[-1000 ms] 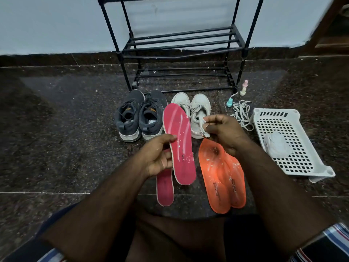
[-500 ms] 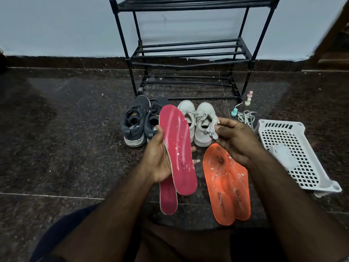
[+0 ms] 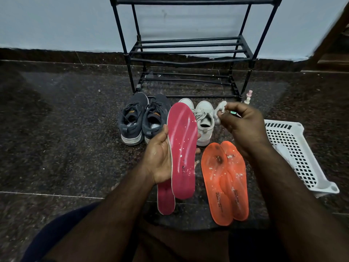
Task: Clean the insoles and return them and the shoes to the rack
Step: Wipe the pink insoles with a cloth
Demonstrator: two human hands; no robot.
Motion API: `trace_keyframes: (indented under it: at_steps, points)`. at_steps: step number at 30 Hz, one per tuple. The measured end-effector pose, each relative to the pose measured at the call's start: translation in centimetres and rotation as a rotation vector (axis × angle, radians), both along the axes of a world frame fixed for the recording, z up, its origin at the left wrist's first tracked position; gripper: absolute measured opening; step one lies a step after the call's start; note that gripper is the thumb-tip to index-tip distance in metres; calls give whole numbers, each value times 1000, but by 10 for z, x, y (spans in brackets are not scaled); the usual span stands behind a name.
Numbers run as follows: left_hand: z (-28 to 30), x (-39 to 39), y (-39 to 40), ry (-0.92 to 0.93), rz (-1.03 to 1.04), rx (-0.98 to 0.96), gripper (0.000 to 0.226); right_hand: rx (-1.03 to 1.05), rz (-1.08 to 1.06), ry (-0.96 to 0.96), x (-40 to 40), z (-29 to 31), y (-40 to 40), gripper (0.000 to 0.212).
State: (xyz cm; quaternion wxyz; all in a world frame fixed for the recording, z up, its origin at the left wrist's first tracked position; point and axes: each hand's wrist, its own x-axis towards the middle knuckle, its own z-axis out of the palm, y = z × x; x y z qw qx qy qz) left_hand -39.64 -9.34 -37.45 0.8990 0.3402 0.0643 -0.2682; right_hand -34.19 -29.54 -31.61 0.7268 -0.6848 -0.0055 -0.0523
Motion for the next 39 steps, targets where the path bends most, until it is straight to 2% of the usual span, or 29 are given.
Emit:
trace_keyframes:
  at_steps: [4,15,17,20,21,23,27,29,33,37,39]
  points:
    - [3,-1,-1,30,-19,-30,73,-145,-19,-166,-4,8,6,24]
    - [15,-4,-6,69,72,17,77,-507,74,-290,-10,-1,18,19]
    - [14,-4,-5,63,78,41,78,-429,95,-264,-13,0,22,21]
    - [13,-4,-5,65,57,77,77,-71,92,-68,-16,4,26,20]
    - [13,-5,-6,70,44,83,76,-39,83,-50,-16,3,26,15]
    - [13,-6,-8,79,13,87,73,-194,49,-142,-13,0,24,9]
    - [15,-8,-13,57,-40,119,72,-637,11,-387,-12,-7,27,11]
    - [16,-10,-15,41,-62,131,69,-775,4,-474,-13,-10,32,14]
    - [19,-12,-19,43,-65,129,62,-869,22,-535,-22,-14,46,13]
    - [20,-10,-19,30,-29,118,58,-908,141,-585,-37,-20,58,13]
    - [20,-11,-19,24,-38,134,60,-918,114,-590,-34,-20,55,11]
